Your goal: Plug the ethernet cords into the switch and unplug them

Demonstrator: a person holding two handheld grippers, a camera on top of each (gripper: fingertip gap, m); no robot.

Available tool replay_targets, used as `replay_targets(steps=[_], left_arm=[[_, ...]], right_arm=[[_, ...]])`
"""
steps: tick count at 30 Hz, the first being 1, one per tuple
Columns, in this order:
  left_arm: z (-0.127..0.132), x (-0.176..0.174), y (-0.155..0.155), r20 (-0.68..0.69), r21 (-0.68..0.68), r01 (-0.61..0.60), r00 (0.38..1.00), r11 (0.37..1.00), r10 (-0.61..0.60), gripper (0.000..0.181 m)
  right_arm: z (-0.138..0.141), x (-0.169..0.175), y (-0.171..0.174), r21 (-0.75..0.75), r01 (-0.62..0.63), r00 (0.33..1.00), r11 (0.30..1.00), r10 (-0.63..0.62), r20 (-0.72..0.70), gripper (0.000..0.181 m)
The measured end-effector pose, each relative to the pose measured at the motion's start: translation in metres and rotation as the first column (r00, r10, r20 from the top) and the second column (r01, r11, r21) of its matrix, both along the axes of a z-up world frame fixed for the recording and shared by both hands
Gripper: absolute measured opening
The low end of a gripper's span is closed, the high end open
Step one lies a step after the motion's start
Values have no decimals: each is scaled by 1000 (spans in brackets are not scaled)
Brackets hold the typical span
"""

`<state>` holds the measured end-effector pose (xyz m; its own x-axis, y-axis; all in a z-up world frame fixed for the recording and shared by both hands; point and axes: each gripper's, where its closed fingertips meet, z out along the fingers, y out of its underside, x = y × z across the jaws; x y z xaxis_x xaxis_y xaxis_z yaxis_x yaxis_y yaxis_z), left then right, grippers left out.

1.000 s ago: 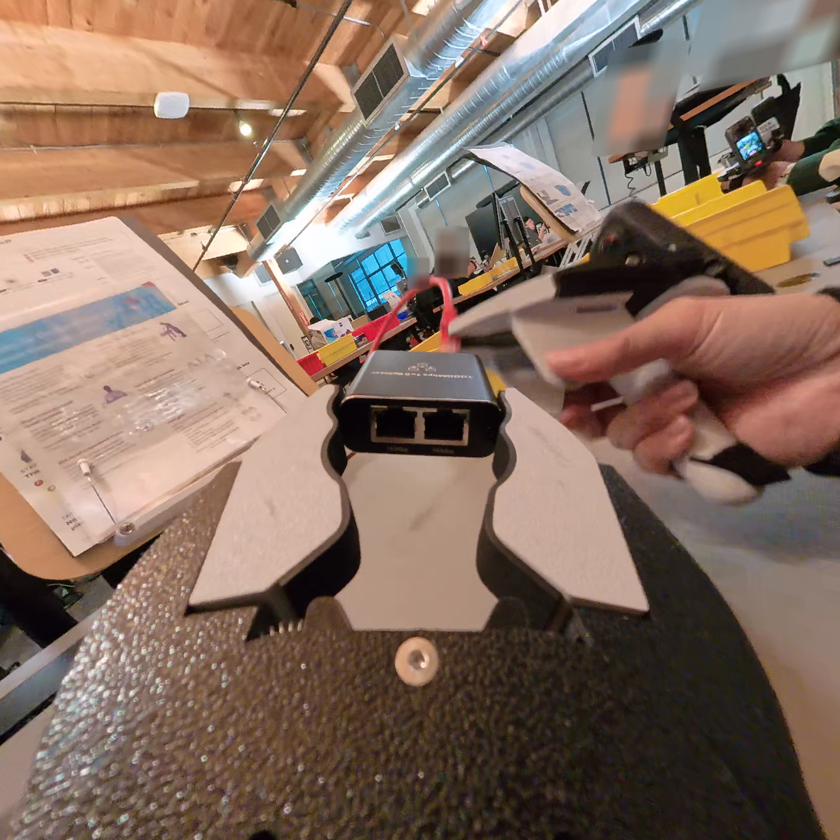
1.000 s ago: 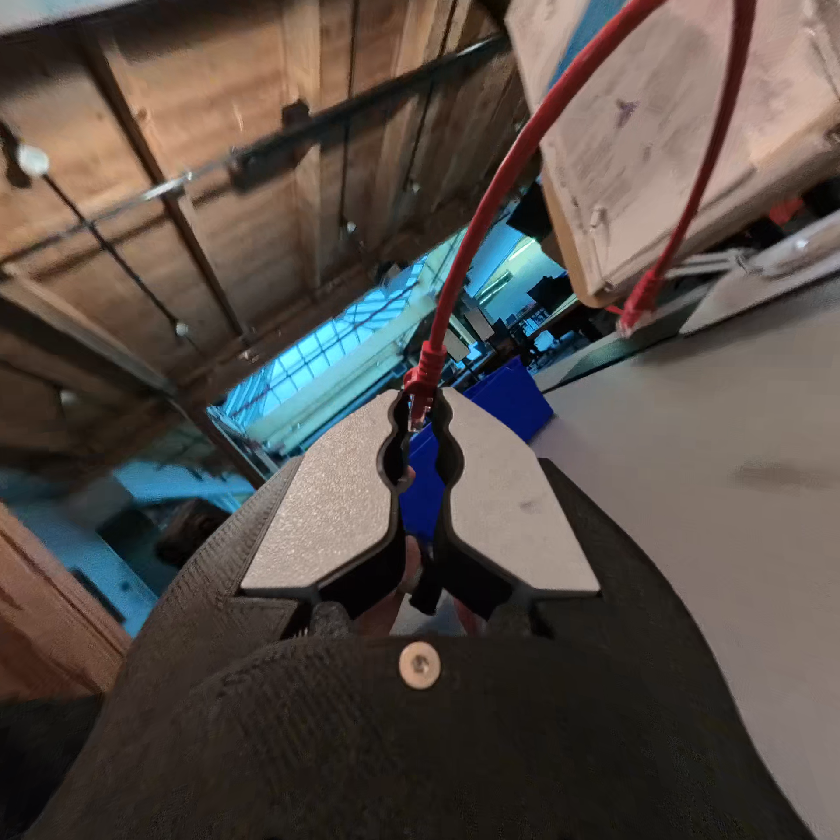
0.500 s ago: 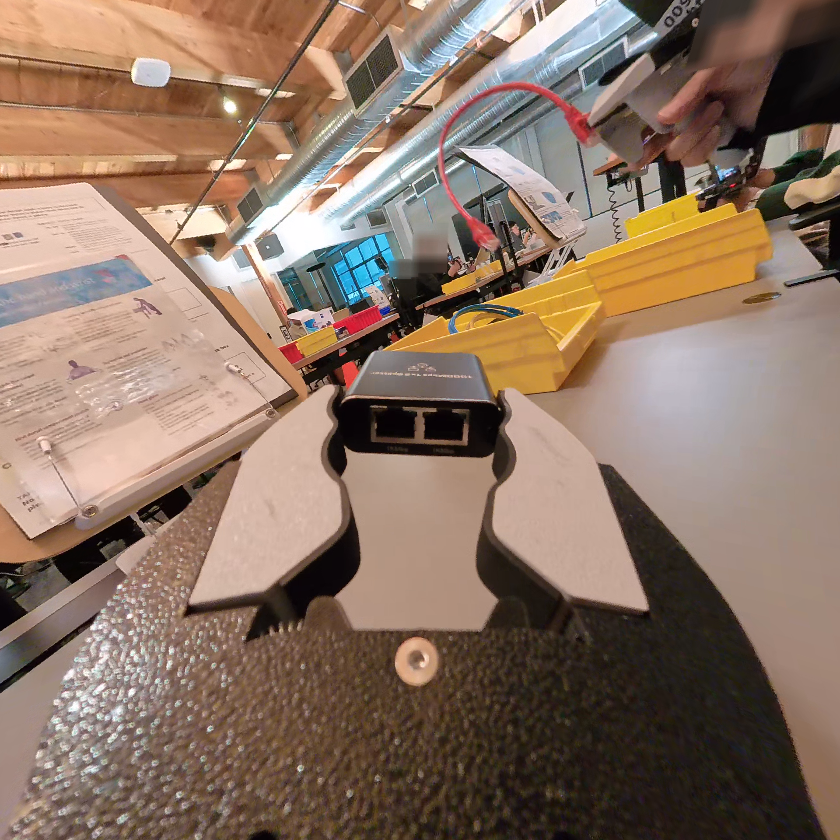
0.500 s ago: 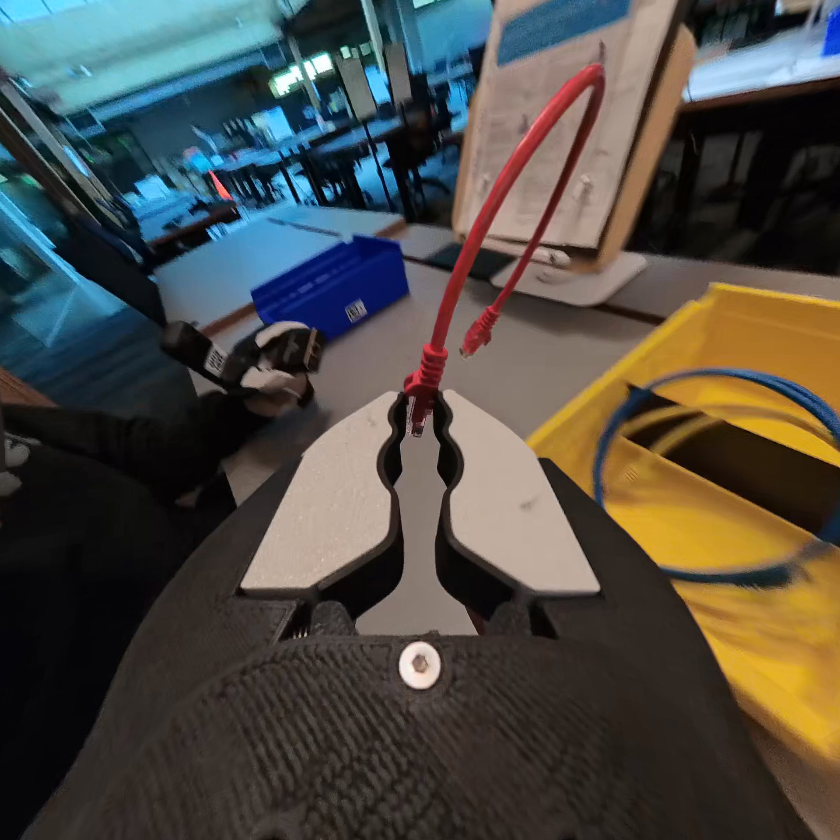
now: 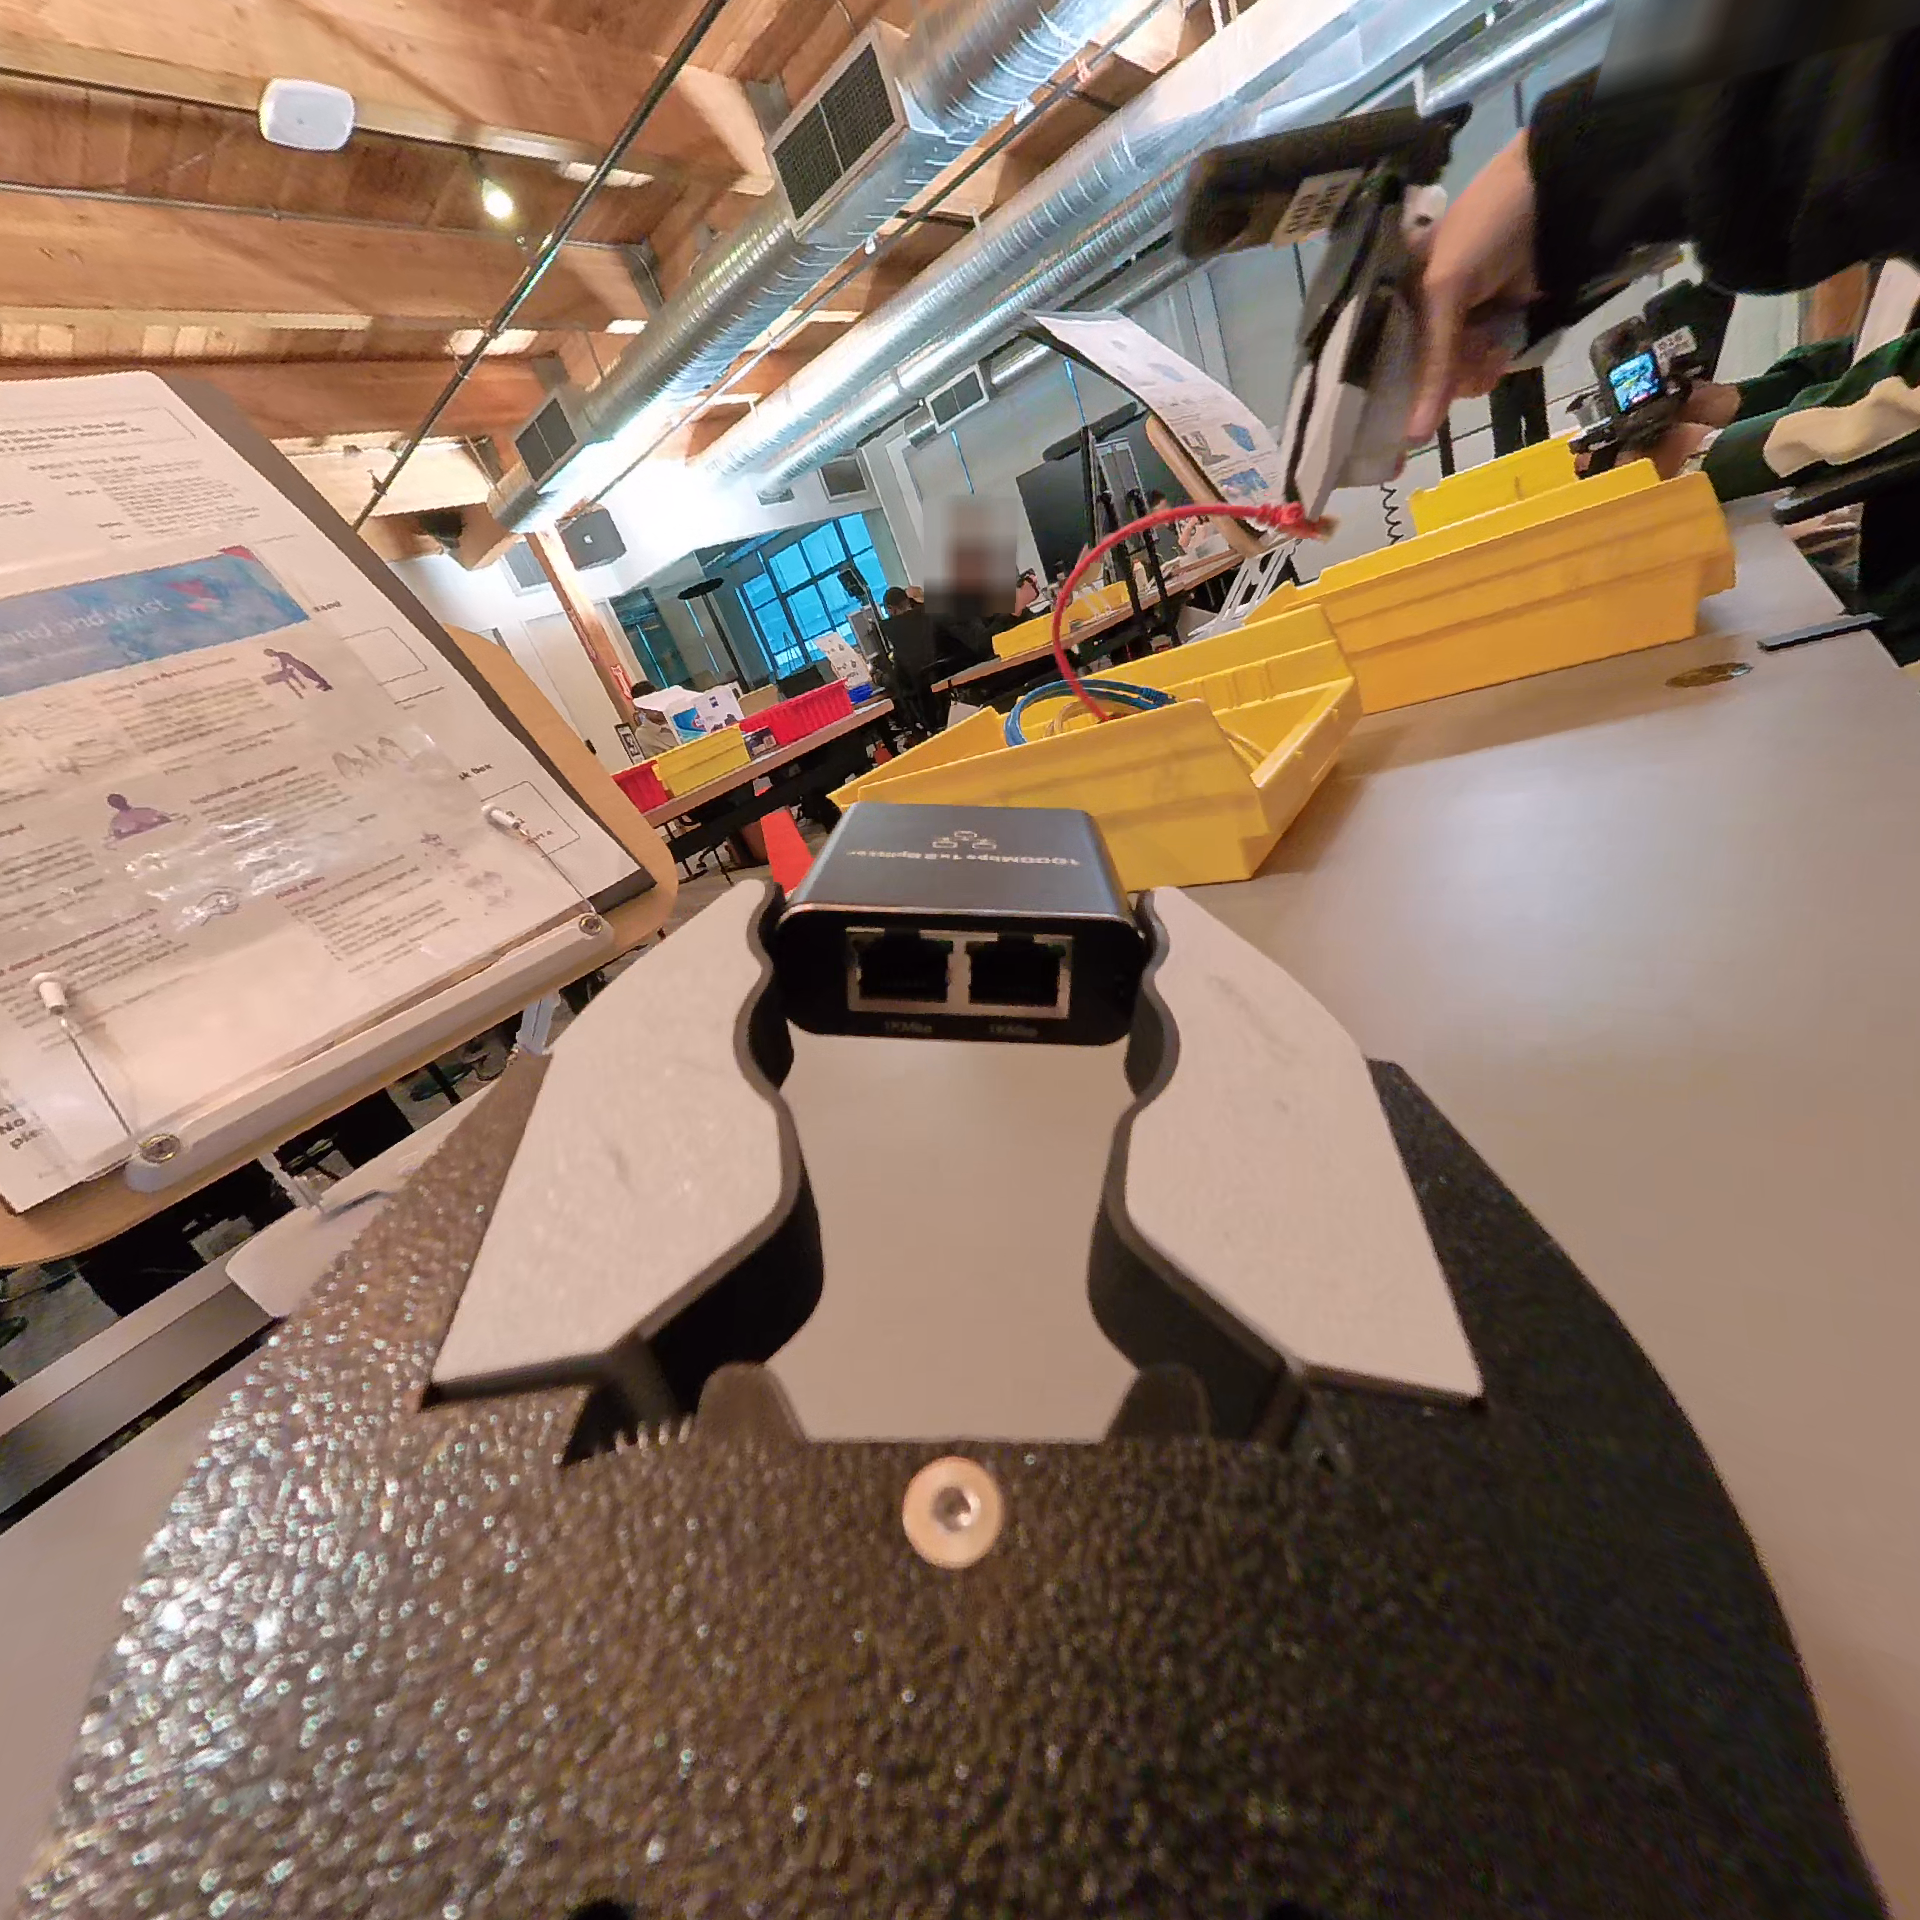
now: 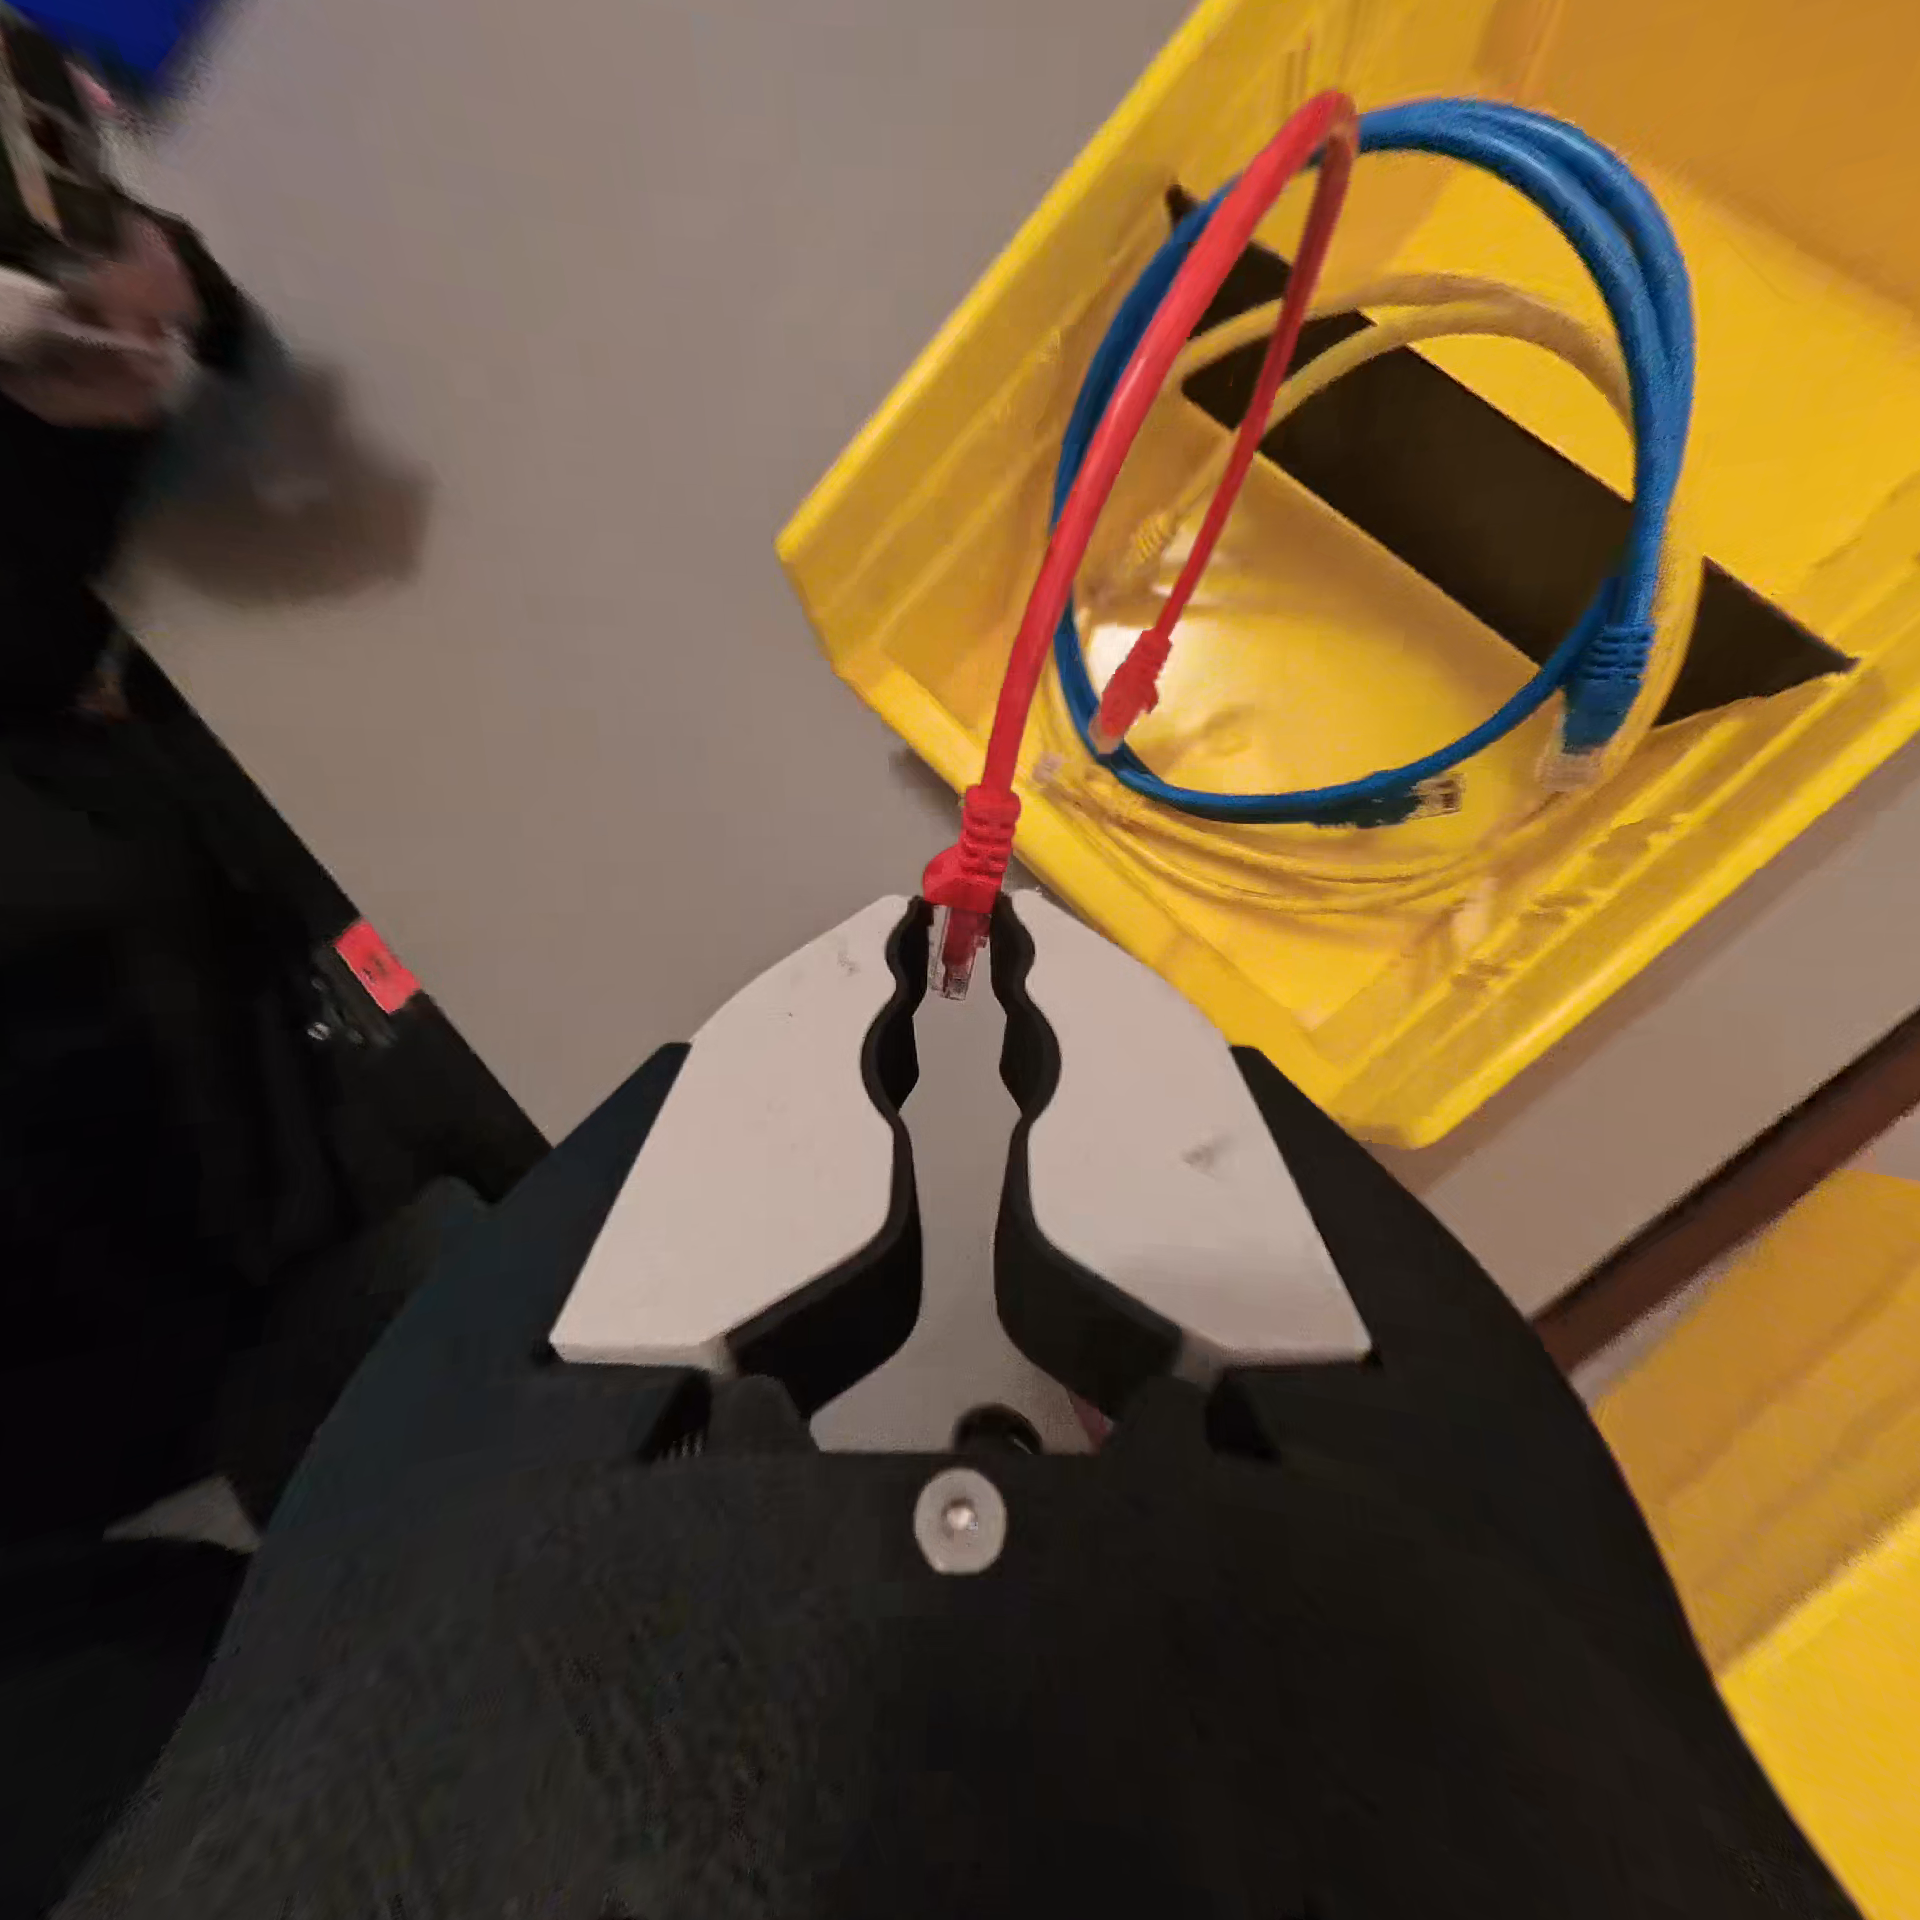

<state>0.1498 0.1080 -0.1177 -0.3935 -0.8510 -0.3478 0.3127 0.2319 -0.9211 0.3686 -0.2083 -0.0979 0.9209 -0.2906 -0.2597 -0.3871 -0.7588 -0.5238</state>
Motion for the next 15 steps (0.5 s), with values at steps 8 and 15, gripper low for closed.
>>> replay_targets(steps=[8, 15], left_arm=[[0, 0, 2, -8, -25, 12, 1000, 1000, -12, 62], [-1, -1, 2, -17, -46, 31, 999, 998, -32, 62]], right_arm=[[-47, 56, 3, -490, -52, 985, 870, 126, 118, 13], [-91, 63, 1, -646, -125, 968, 753, 235, 86, 14]])
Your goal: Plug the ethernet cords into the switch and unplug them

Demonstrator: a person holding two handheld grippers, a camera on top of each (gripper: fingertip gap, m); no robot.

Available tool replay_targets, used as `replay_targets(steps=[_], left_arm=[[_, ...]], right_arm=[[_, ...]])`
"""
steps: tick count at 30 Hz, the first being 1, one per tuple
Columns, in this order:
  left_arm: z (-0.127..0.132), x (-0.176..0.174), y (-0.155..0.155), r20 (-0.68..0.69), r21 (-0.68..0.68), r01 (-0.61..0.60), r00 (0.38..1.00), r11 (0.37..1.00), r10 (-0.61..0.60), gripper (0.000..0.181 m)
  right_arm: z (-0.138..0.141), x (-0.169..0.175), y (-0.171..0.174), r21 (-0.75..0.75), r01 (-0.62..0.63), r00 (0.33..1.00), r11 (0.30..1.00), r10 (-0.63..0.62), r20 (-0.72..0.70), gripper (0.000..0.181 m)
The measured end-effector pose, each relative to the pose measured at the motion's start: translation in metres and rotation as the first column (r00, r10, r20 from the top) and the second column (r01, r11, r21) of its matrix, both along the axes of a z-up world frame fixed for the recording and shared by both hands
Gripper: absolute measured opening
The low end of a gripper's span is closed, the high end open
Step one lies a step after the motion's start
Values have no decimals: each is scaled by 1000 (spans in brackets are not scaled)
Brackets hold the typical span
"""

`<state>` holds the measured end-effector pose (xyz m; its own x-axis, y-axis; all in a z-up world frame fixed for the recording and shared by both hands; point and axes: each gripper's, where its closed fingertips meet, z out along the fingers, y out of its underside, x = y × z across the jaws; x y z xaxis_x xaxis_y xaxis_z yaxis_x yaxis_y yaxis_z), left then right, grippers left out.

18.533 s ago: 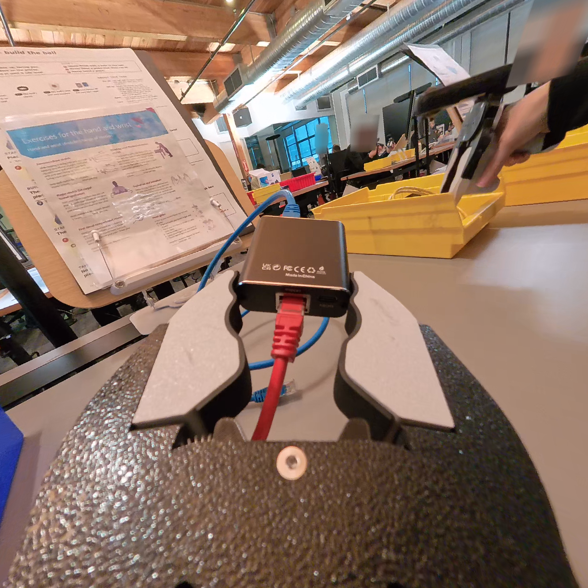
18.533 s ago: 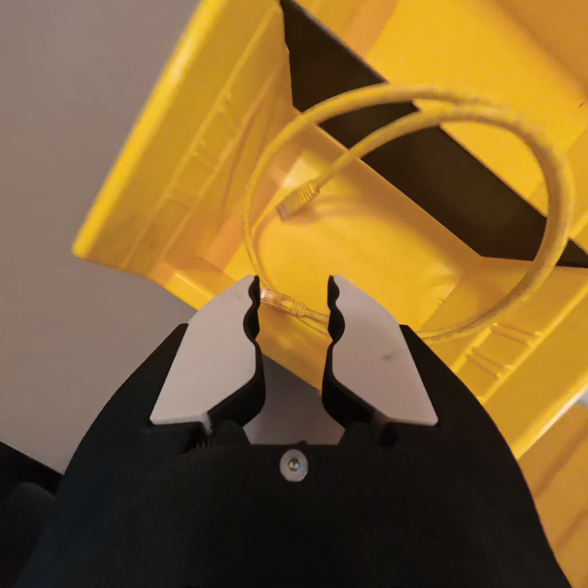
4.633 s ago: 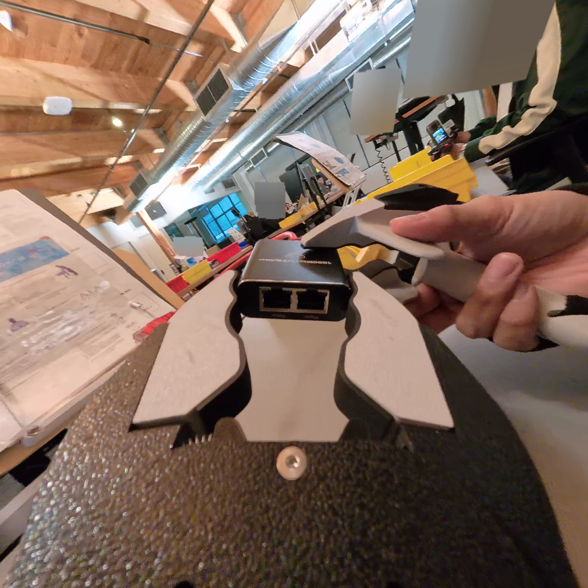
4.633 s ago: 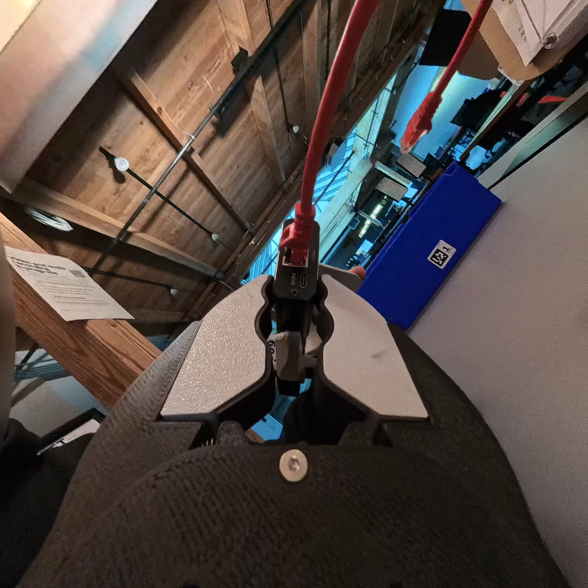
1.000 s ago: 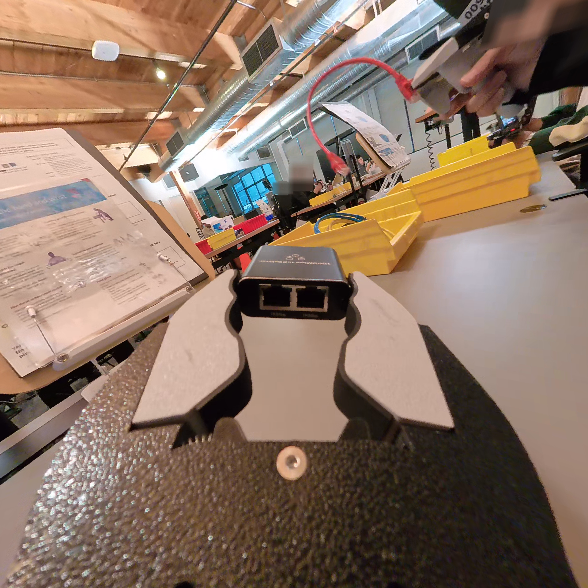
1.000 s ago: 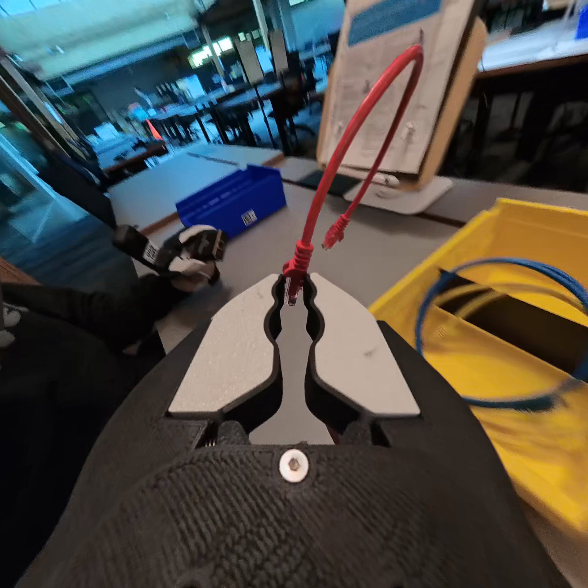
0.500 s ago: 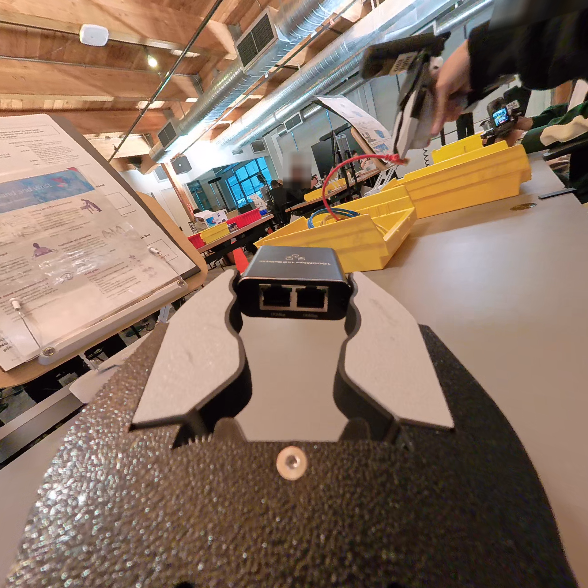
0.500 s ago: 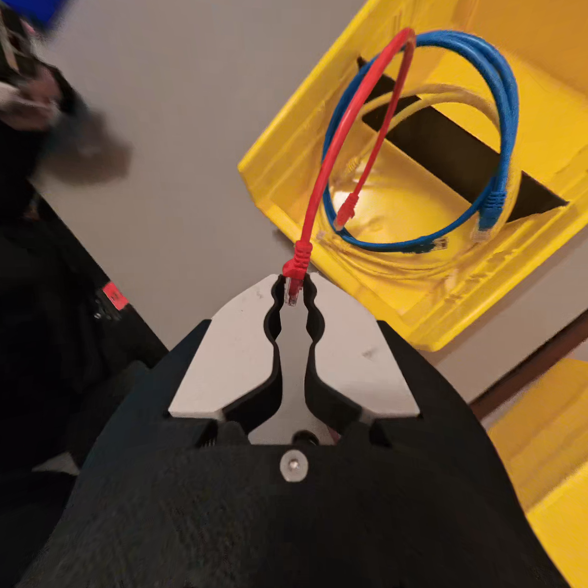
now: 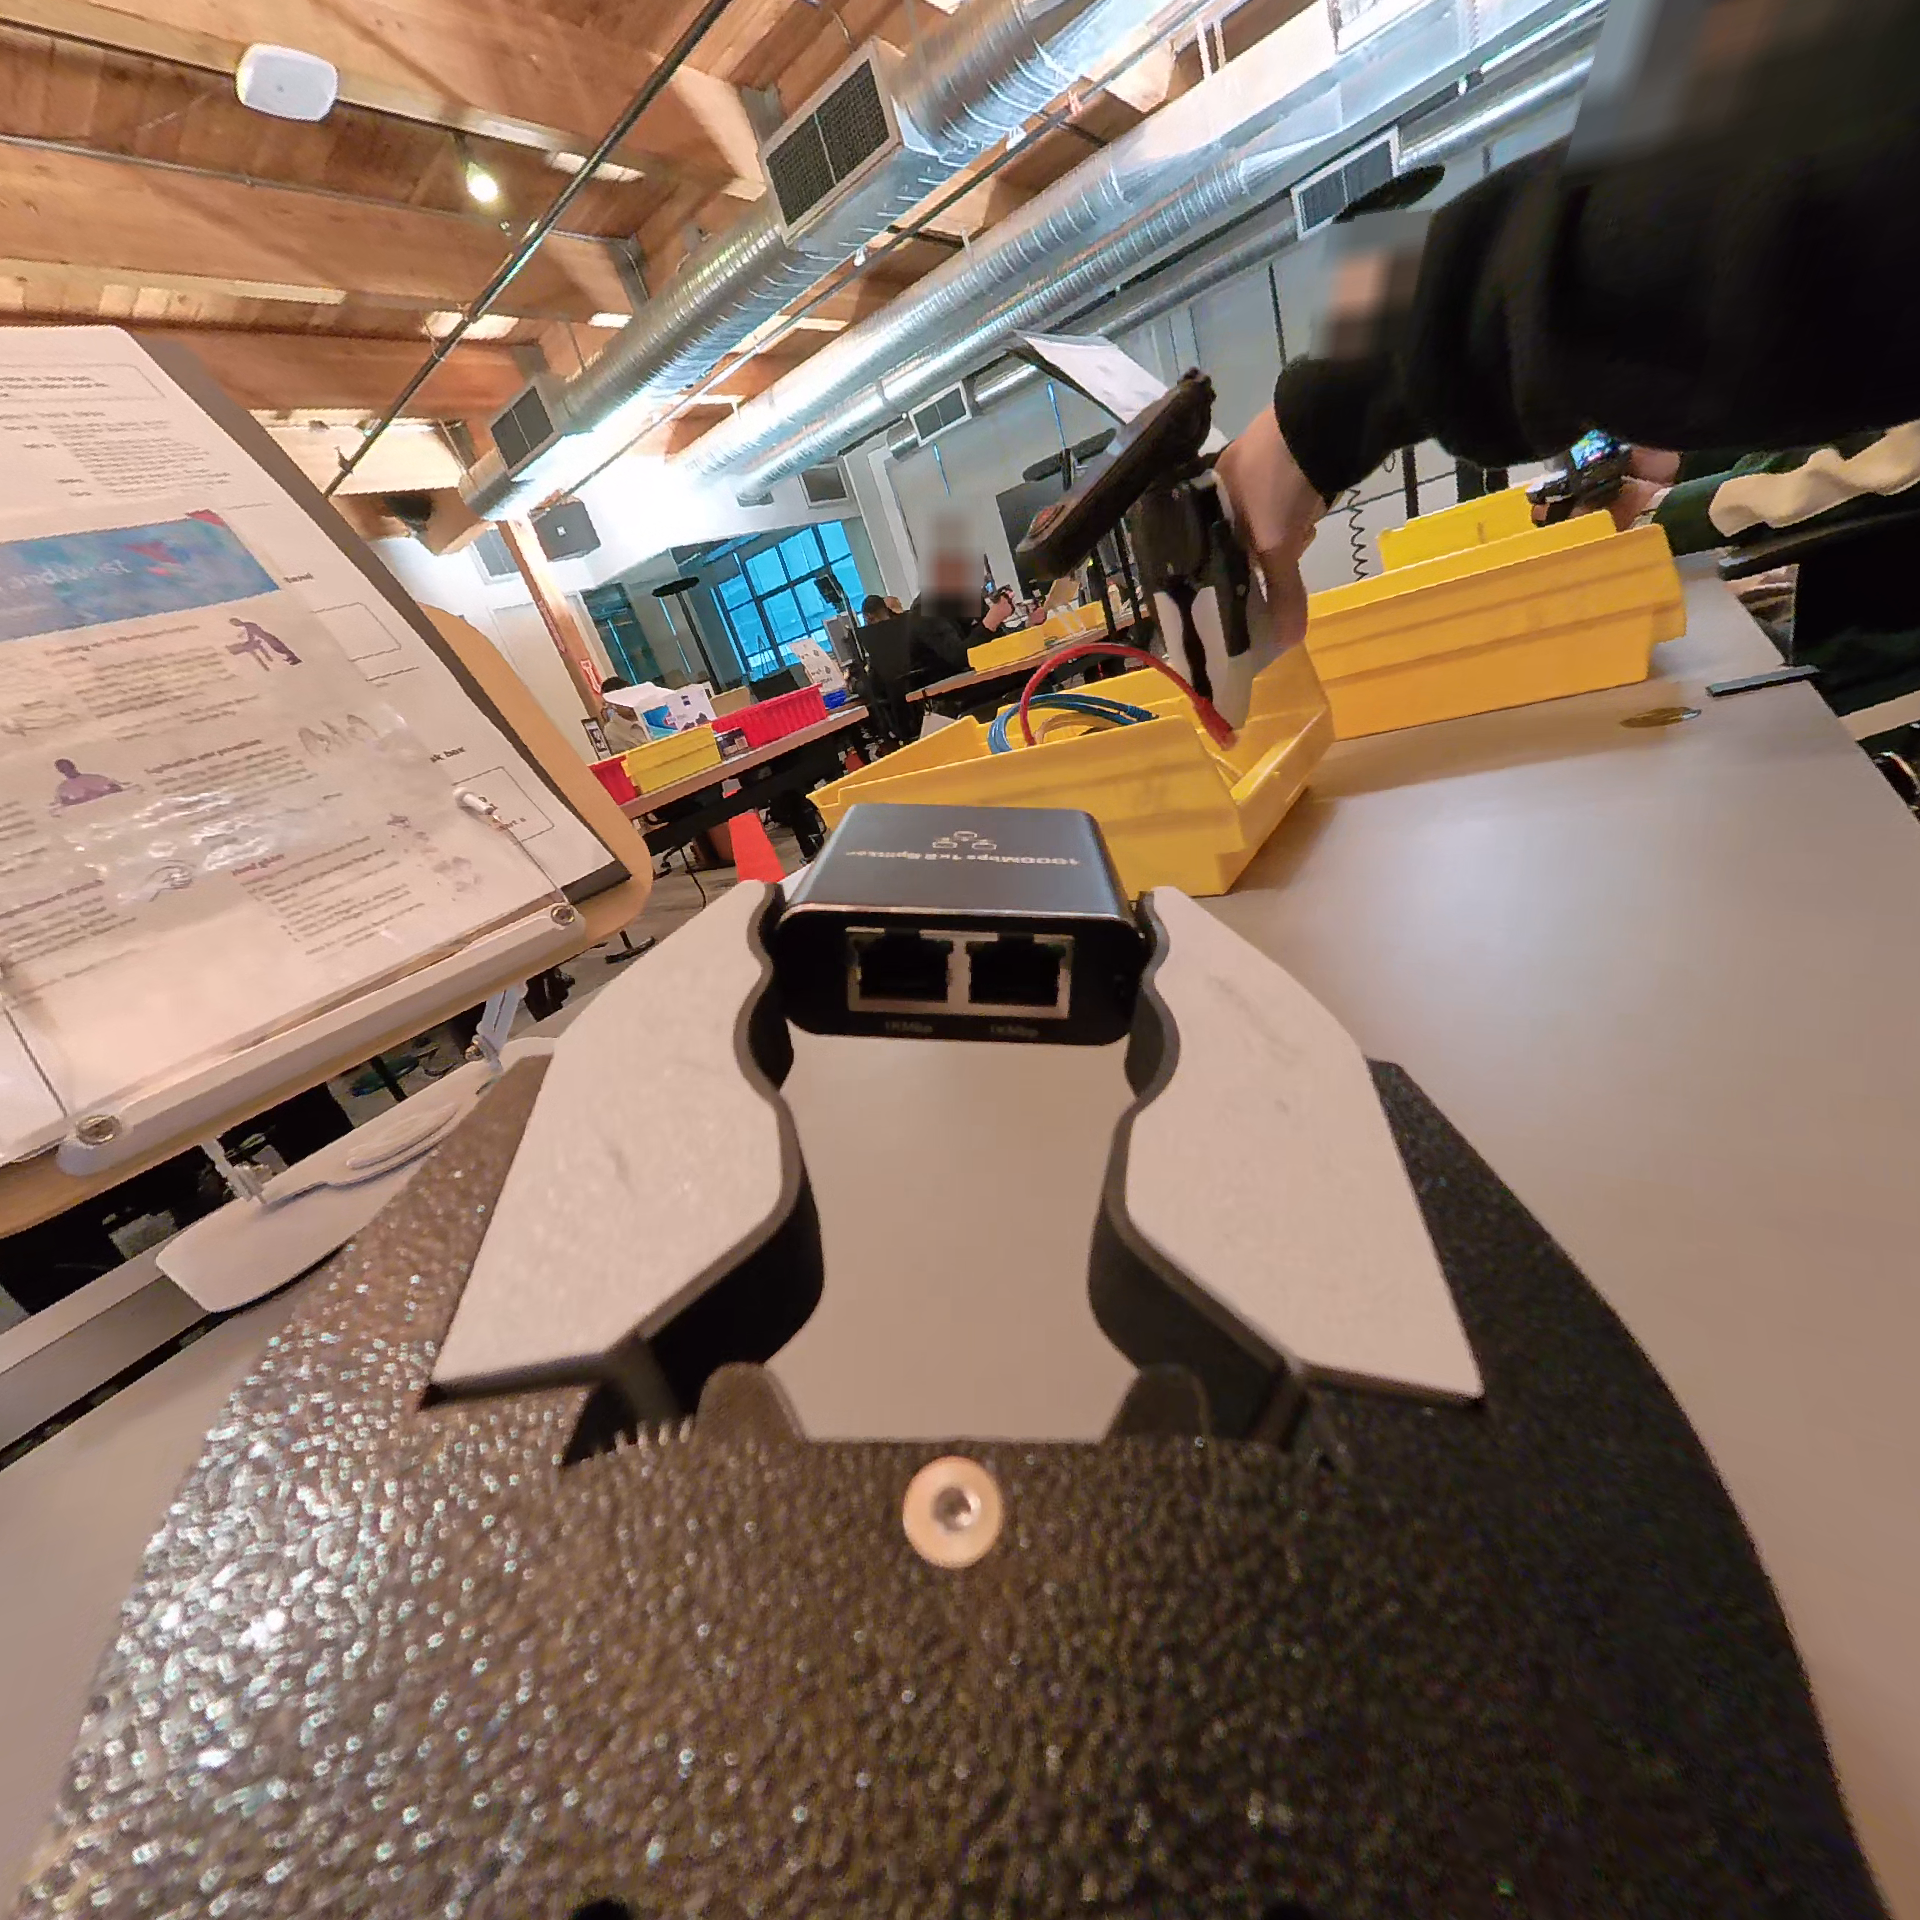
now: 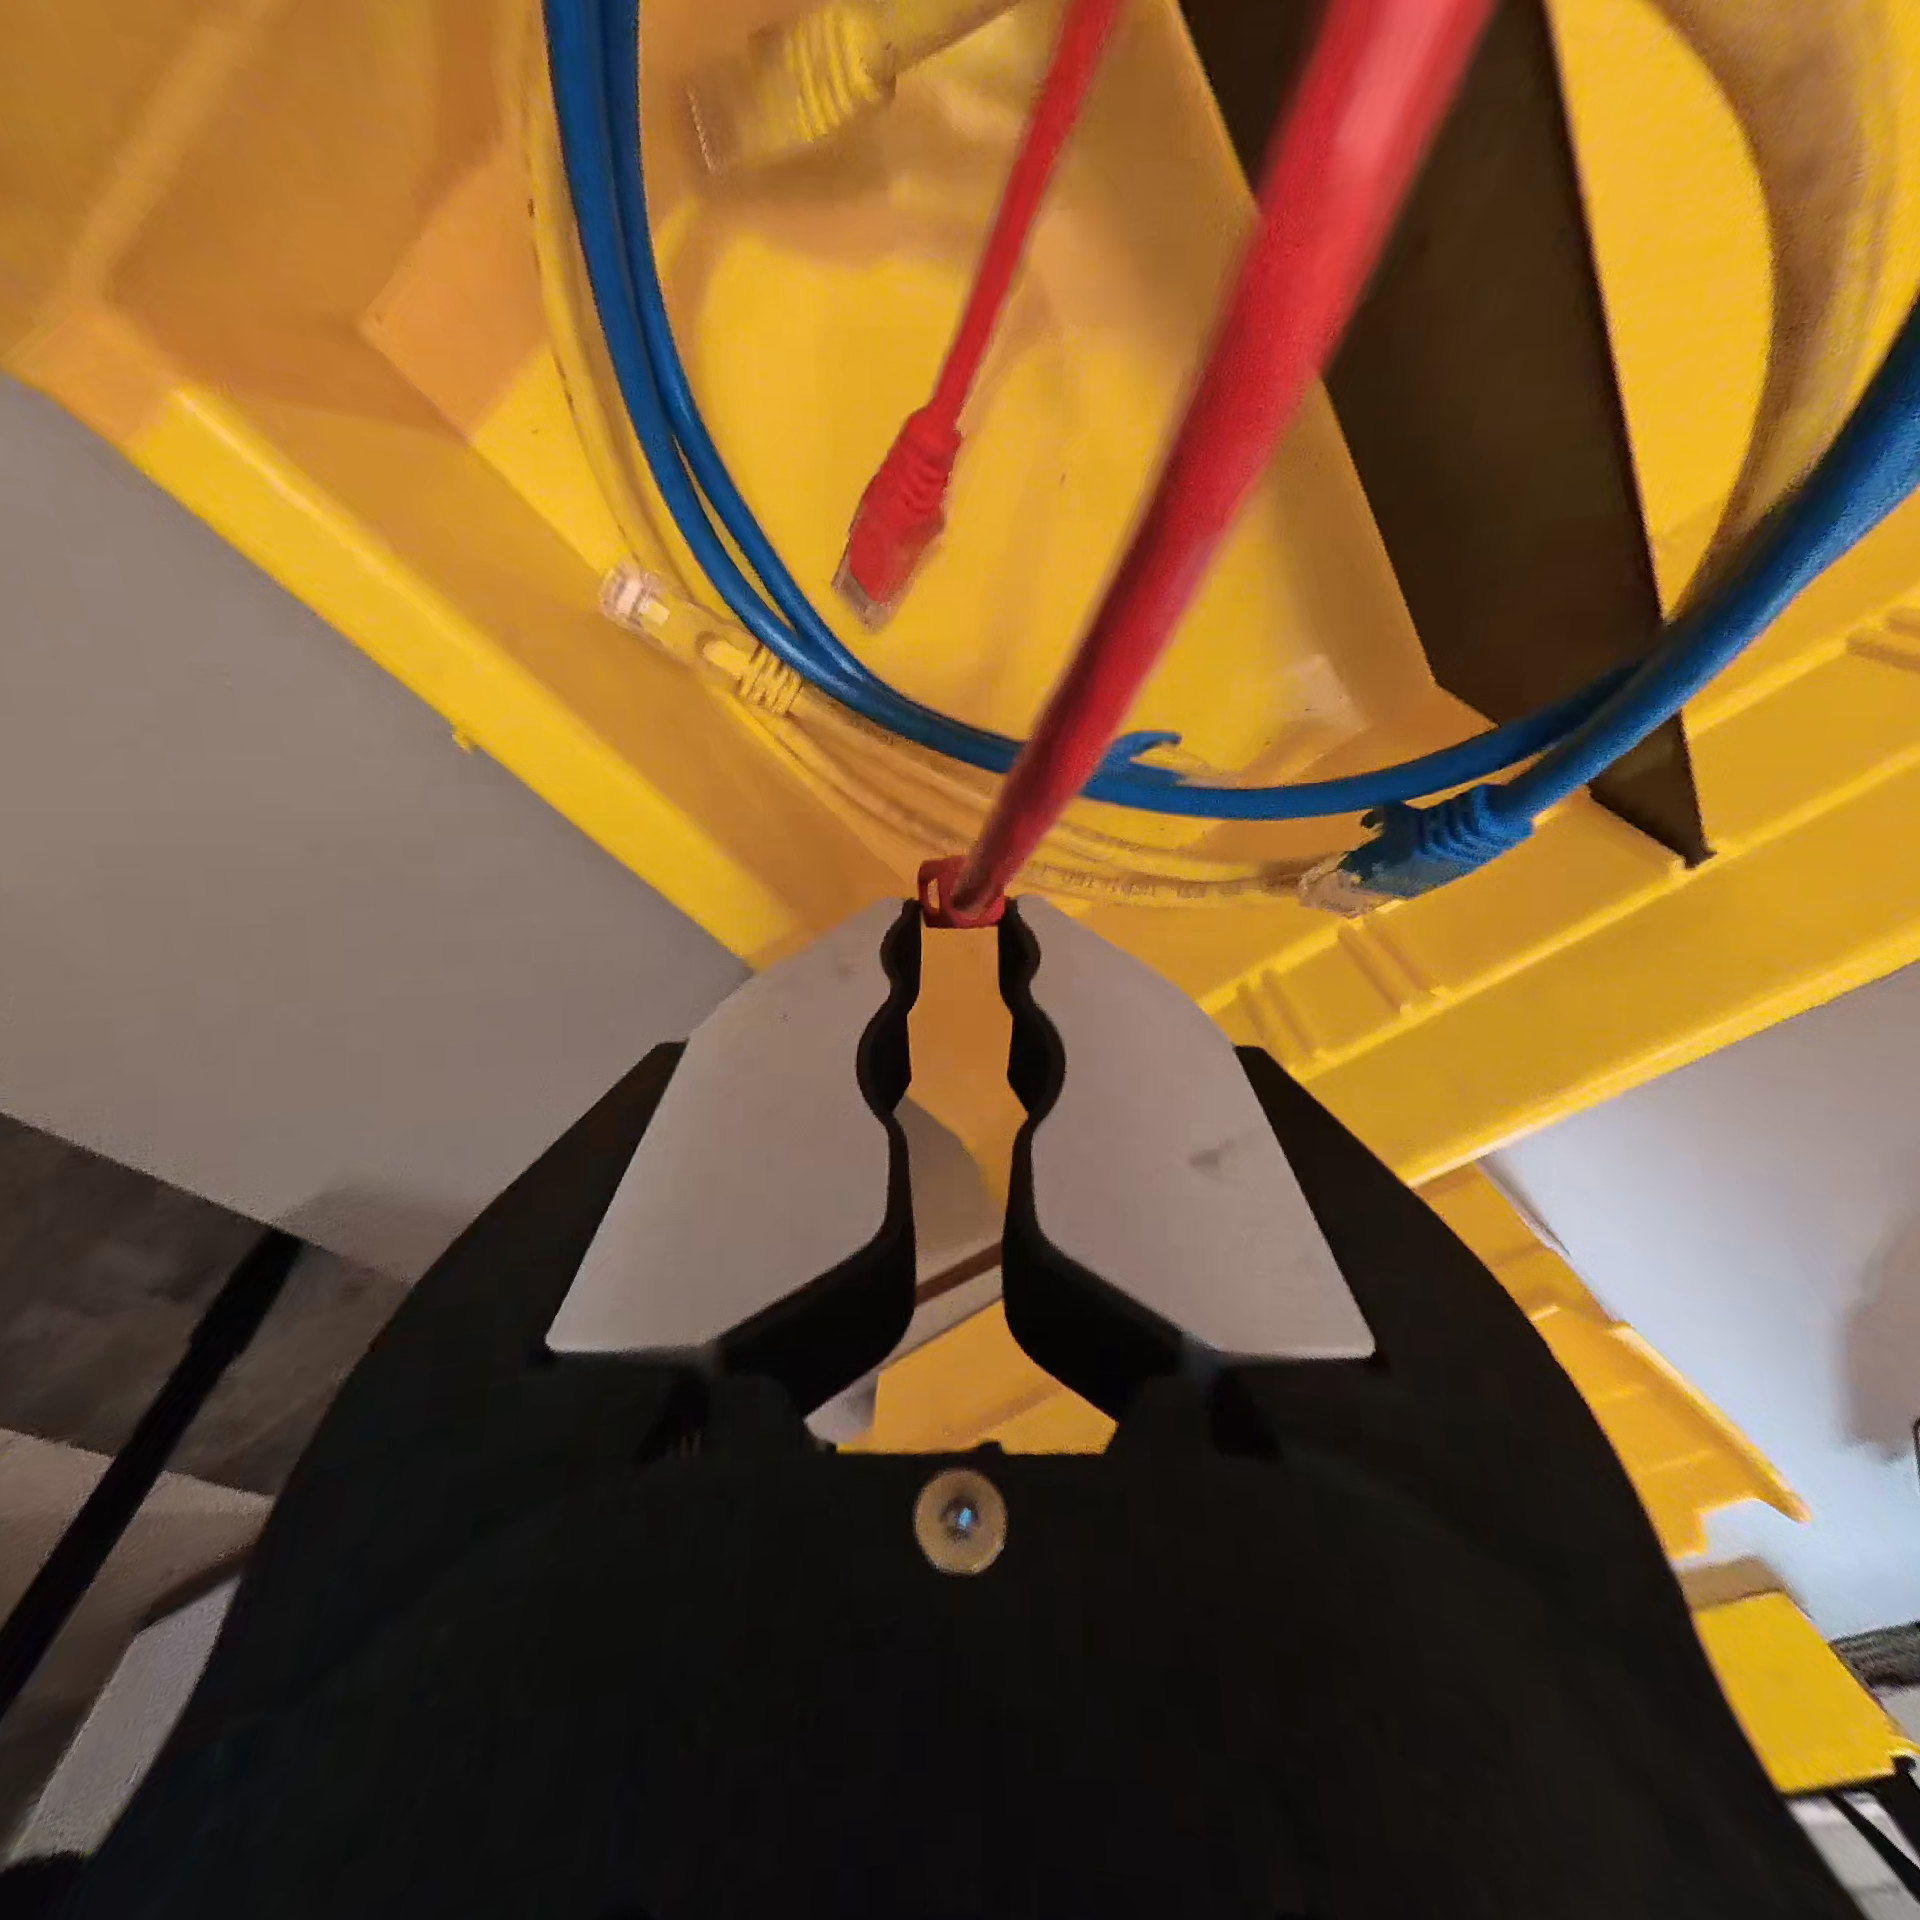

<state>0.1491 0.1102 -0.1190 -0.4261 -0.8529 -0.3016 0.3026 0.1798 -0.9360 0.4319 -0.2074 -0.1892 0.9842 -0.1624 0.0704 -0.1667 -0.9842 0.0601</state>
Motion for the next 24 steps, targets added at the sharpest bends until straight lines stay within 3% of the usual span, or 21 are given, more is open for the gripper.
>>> replay_targets(steps=[1, 3, 8, 12, 14, 16, 21, 24], left_arm=[[0, 0, 0, 0, -3, 1, 1000, 1000, -1, 62], [0, 0, 1, -1, -8, 3, 1000, 1000, -3, 62], [0, 0, 1, -2, -12, 7, 1000, 1000, -7, 62], [-1, 0, -2, -7, 1, 23, 1000, 1000, -23, 62], [-1, 0, -6, -2, 11, 32, 999, 999, -32, 62], [-1, -1, -9, 7, 24, 40, 999, 999, -40, 62], [-1, -4, -19, 44, 91, 42, 998, 995, -46, 62], [3, -6, -25, 82, 124, 40, 995, 991, -51, 62]], right_arm=[[1, 3, 4, 27, 16, 1000, 1000, -17, 21, 19], [9, 11, 9, 72, 37, 997, 997, -42, 71, 44], [52, 26, 13, 134, 22, 974, 991, -51, 220, 86], [77, 9, 37, 250, 37, 981, 967, -83, 175, 104], [79, -40, 80, 404, 59, 997, 913, -34, -70, 102], [82, -105, 119, 488, 29, 943, 872, 138, -304, 88], [68, -232, 198, 556, -151, 761, 818, 455, -463, 81], [72, -288, 242, 634, -87, 649, 768, 527, -549, 73]])
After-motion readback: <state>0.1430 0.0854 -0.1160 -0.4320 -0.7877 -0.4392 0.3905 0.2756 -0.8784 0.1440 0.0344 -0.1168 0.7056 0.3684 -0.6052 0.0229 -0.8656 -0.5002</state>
